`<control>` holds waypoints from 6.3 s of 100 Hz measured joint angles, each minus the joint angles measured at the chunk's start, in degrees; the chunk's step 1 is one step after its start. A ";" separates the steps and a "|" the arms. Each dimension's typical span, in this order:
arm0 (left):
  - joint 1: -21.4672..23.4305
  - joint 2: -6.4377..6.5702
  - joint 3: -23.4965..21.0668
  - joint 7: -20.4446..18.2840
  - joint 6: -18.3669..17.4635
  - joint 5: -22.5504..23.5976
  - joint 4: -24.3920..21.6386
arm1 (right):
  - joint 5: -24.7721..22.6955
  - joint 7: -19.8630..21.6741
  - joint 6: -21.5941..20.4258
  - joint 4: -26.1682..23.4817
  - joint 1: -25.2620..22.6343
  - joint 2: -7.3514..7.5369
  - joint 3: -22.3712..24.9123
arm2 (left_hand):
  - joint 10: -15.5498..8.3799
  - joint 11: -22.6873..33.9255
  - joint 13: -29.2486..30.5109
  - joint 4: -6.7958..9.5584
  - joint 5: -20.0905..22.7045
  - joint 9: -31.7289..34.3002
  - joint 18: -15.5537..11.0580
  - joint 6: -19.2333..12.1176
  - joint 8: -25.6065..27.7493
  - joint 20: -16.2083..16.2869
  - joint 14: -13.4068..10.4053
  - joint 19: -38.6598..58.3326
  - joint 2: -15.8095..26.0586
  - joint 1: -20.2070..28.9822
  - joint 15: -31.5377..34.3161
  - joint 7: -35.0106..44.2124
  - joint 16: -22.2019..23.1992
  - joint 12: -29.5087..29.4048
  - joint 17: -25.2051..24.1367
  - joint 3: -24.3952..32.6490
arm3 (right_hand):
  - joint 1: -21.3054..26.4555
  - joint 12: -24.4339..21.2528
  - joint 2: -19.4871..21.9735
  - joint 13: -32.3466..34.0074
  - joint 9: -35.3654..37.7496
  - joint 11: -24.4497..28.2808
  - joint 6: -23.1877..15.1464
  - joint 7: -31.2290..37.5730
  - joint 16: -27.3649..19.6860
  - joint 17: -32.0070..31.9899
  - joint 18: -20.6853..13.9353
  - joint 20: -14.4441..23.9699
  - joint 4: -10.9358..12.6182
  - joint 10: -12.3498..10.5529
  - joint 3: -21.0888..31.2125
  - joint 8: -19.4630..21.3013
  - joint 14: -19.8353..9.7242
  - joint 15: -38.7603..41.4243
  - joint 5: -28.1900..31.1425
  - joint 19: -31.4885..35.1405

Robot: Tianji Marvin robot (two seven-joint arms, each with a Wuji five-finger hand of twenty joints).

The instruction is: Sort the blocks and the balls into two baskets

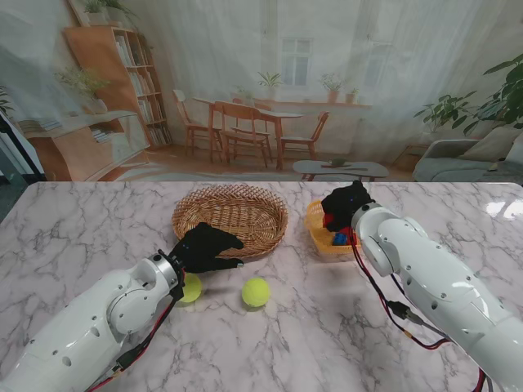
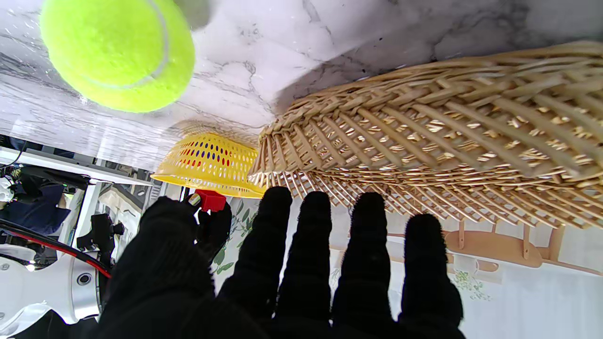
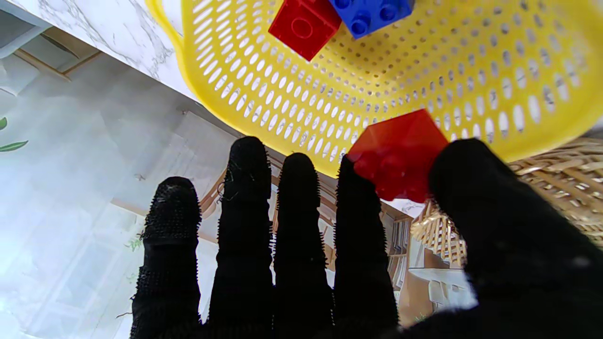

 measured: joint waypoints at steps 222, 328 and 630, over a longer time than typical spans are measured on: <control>5.03 0.73 -1.44 -0.31 -7.14 3.10 -8.26 | 5.93 -19.06 0.09 -20.31 -34.14 -3.20 21.41 | -0.09 -0.03 0.00 0.00 -0.04 -0.15 -0.02 0.00 0.00 0.00 -0.05 0.00 0.00 0.00 0.00 -0.30 0.00 0.00 0.89 0.00 | -2.80 -8.56 9.08 -8.96 -8.59 -9.53 4.32 -10.24 -12.83 -8.11 1.53 -6.38 2.77 4.71 -16.70 0.03 6.23 -21.46 -6.08 -10.00; -1.89 2.14 9.53 -7.10 -9.24 3.93 -3.35 | 5.76 -19.11 1.09 -21.04 -35.18 -3.22 22.63 | 7.42 -8.49 -6.63 0.00 -16.16 -17.80 -9.23 9.16 -5.05 -2.24 -0.77 2.22 -13.45 -4.95 3.30 -9.70 -0.34 -4.22 4.16 0.04 | -2.80 -8.56 9.09 -9.64 -9.18 -9.53 4.35 -11.55 -12.84 -9.56 1.53 -6.39 2.77 4.73 -17.39 0.03 6.19 -21.43 -7.47 -11.25; -30.74 -3.61 28.69 -6.01 12.92 -8.81 16.88 | 6.96 -18.76 2.79 -19.58 -34.04 -3.30 21.41 | 1.51 11.48 5.17 1.69 -16.97 -9.38 -11.77 2.90 15.54 2.79 -2.84 16.72 -17.85 10.99 15.21 16.87 23.18 24.09 18.57 6.10 | -1.52 -8.56 11.27 -9.64 -9.88 -9.53 4.35 -11.66 -12.84 -9.74 1.54 -5.96 2.79 4.75 -18.90 0.04 6.19 -21.43 -8.99 -11.94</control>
